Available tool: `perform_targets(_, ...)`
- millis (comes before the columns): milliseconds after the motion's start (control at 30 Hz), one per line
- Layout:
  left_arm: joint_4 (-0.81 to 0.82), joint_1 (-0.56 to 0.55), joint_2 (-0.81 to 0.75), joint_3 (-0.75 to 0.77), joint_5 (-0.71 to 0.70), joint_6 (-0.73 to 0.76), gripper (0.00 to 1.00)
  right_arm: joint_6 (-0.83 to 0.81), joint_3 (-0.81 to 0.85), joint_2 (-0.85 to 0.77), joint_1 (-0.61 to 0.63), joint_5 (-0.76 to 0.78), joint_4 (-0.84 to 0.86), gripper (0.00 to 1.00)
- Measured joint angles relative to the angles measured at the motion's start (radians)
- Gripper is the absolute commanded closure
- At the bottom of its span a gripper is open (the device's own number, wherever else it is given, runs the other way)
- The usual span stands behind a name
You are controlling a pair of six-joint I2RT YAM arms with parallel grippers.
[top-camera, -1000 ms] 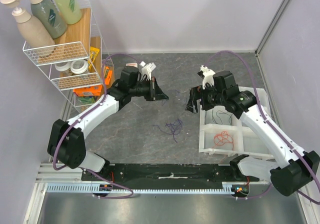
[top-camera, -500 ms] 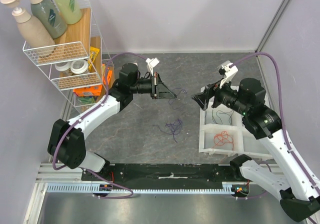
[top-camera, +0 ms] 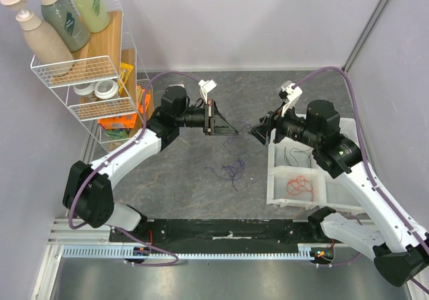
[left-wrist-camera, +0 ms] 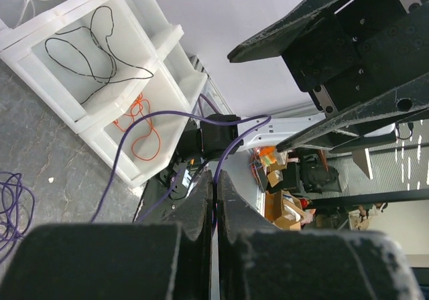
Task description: Untangle the cables
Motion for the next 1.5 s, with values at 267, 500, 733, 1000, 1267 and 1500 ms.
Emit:
perform_targets(267,-0.009,-0.021,-0.001,0.000,0.022,0.000,0.98,0.017,-0.005,0.045,0.026,0.010,0.010,0.43)
perform_targets(500,-0.028,-0.038,-0.002,0.000,0.024,0.001,0.98,0.016,-0.007,0.069,0.050,0.036,0.012,0.84)
perform_targets(733,-0.260,-0.059,-0.004,0.068,-0.180,0.069,0.98,0.005,-0.005,0.068,0.067,0.141,-0.026,1.00)
perform_targets(1000,-0.369,-0.107,-0.013,0.149,-0.357,0.085,0.87,0.029,-0.006,0.001,0.092,0.224,-0.043,1.00)
perform_targets(1267,-0.545,-0.079,0.011,0.168,-0.498,0.151,0.78,0.055,0.077,-0.031,0.066,0.348,-0.046,1.00)
perform_targets(1500,-0.611,-0.082,0.034,0.159,-0.533,0.180,0.70,0.055,0.177,-0.057,0.065,0.406,-0.012,1.00)
